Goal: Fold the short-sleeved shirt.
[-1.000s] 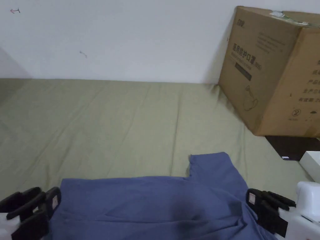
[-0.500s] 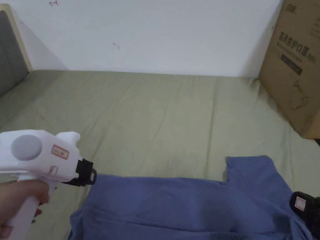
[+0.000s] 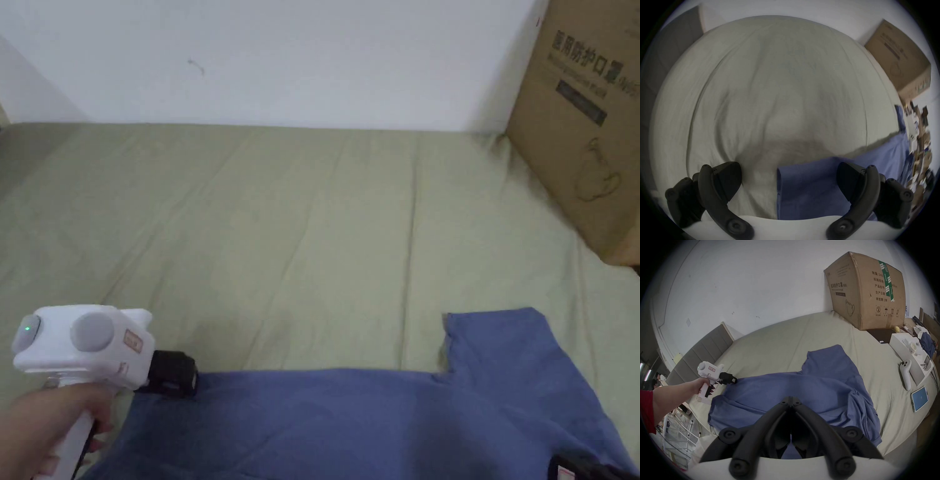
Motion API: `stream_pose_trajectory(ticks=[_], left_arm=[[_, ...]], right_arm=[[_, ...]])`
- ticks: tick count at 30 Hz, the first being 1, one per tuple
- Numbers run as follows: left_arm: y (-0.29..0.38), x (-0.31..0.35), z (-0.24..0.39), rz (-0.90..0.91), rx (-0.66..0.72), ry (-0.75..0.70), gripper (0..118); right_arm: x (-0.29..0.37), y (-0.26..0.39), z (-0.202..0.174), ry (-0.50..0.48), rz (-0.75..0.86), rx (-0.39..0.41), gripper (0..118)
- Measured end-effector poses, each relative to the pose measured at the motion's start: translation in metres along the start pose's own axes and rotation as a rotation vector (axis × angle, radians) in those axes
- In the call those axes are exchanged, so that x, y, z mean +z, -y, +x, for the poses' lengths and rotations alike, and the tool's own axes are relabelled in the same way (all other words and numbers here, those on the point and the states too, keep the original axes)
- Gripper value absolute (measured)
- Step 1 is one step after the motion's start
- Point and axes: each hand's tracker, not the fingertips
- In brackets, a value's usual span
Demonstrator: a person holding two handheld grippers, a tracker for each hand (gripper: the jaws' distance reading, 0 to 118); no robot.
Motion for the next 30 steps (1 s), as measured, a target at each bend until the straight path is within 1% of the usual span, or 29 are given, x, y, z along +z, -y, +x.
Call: stream_pose_trajectory(ticks=[1, 2, 3, 4, 5, 6, 8, 9, 10, 12, 13, 14, 15, 16, 17, 18, 19, 20, 21, 22, 23, 24, 25, 26, 27, 28, 29, 30], left_arm=[[0.003, 0.003, 0.007, 0.003, -0.047, -0.023, 114], [0.008, 0.01, 0.013, 0.03, -0.071, -0.045, 105], [0.01, 0.019, 0.02, 0.061, -0.088, -0.059, 88], [0.015, 0.029, 0.027, 0.09, -0.083, -0.091, 67], [0.02, 0.036, 0.032, 0.111, -0.088, -0.071, 33], [0.024, 0.042, 0.036, 0.124, -0.097, -0.014, 4], [0.021, 0.035, 0.02, 0.129, -0.107, -0.011, 4], [0.02, 0.037, 0.017, 0.138, -0.115, 0.041, 4], [0.021, 0.041, 0.014, 0.158, -0.101, 0.06, 4], [0.026, 0.054, 0.017, 0.247, -0.082, 0.035, 4], [0.028, 0.064, 0.014, 0.293, -0.056, 0.076, 4], [0.03, 0.073, 0.014, 0.339, -0.033, 0.109, 4], [0.04, 0.087, 0.026, 0.368, -0.025, 0.122, 4], [0.046, 0.094, 0.03, 0.383, -0.025, 0.136, 4], [0.052, 0.1, 0.034, 0.386, -0.031, 0.137, 4], [0.057, 0.103, 0.038, 0.392, -0.039, 0.133, 4], [0.061, 0.109, 0.042, 0.394, -0.048, 0.131, 4], [0.065, 0.112, 0.045, 0.394, -0.054, 0.134, 4], [0.069, 0.113, 0.049, 0.394, -0.058, 0.137, 4], [0.073, 0.115, 0.052, 0.392, -0.061, 0.139, 4], [0.069, 0.112, 0.044, 0.388, -0.064, 0.14, 4], [0.069, 0.111, 0.043, 0.381, -0.065, 0.142, 4], [0.071, 0.11, 0.043, 0.369, -0.061, 0.142, 4], [0.073, 0.109, 0.043, 0.365, -0.055, 0.143, 4], [0.069, 0.107, 0.035, 0.358, -0.046, 0.148, 4], [0.069, 0.105, 0.034, 0.348, -0.042, 0.149, 4], [0.068, 0.103, 0.034, 0.341, -0.041, 0.146, 4], [0.068, 0.101, 0.034, 0.332, -0.04, 0.14, 4]], right_arm=[[-0.003, 0.0, 0.001, 0.003, -0.005, 0.0, 0], [-0.005, 0.001, 0.002, 0.004, -0.009, -0.002, 0], [-0.008, 0.0, 0.004, 0.005, -0.013, -0.005, 0], [-0.011, -0.002, 0.006, 0.001, -0.014, -0.01, 0], [-0.014, -0.005, 0.009, -0.004, -0.012, -0.017, 0], [-0.016, -0.01, 0.013, -0.013, -0.005, -0.03, 0], [-0.025, -0.03, 0.026, -0.055, 0.007, -0.068, 0], [-0.03, -0.044, 0.035, -0.061, 0.017, -0.088, 0], [-0.036, -0.06, 0.045, -0.05, 0.039, -0.117, 0], [-0.053, -0.094, 0.067, -0.001, 0.065, -0.162, 0], [-0.068, -0.114, 0.08, 0.026, 0.036, -0.168, 0], [-0.089, -0.135, 0.092, 0.026, -0.04, -0.138, 4], [-0.106, -0.148, 0.103, 0.025, -0.099, -0.126, 31], [-0.125, -0.16, 0.113, 0.069, -0.168, -0.103, 31], [-0.145, -0.169, 0.121, 0.133, -0.232, -0.076, 40], [-0.163, -0.172, 0.128, 0.16, -0.273, -0.064, 63], [-0.182, -0.173, 0.136, 0.19, -0.326, -0.061, 102], [-0.198, -0.17, 0.144, 0.204, -0.363, -0.057, 118], [-0.211, -0.164, 0.153, 0.246, -0.336, -0.045, 111], [-0.225, -0.156, 0.166, 0.311, -0.376, -0.064, 109], [-0.234, -0.149, 0.173, 0.346, -0.417, -0.085, 109], [-0.244, -0.14, 0.182, 0.347, -0.465, -0.106, 108], [-0.252, -0.133, 0.189, 0.349, -0.51, -0.125, 105], [-0.25, -0.133, 0.186, 0.335, -0.538, -0.13, 97], [-0.249, -0.129, 0.182, 0.35, -0.532, -0.083, 86], [-0.243, -0.128, 0.179, 0.37, -0.496, -0.011, 82], [-0.238, -0.129, 0.174, 0.335, -0.477, 0.015, 66], [-0.233, -0.133, 0.167, 0.327, -0.48, 0.039, 29]])
